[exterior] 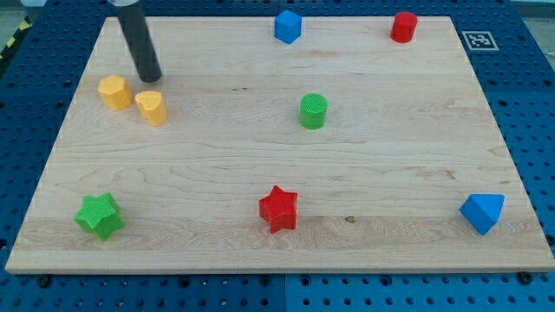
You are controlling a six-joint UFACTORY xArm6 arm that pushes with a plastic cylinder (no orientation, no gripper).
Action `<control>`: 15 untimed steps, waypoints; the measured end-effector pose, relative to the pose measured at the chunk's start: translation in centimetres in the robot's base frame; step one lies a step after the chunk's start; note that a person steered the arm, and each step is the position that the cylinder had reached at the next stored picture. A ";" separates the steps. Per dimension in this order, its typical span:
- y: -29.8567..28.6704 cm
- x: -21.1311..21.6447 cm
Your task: Slide the red circle towards the green circle
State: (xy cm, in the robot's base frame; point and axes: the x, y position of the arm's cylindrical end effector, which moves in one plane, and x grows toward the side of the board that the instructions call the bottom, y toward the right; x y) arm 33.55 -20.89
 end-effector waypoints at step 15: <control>32.3 -5.9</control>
State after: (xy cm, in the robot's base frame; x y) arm 27.68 11.40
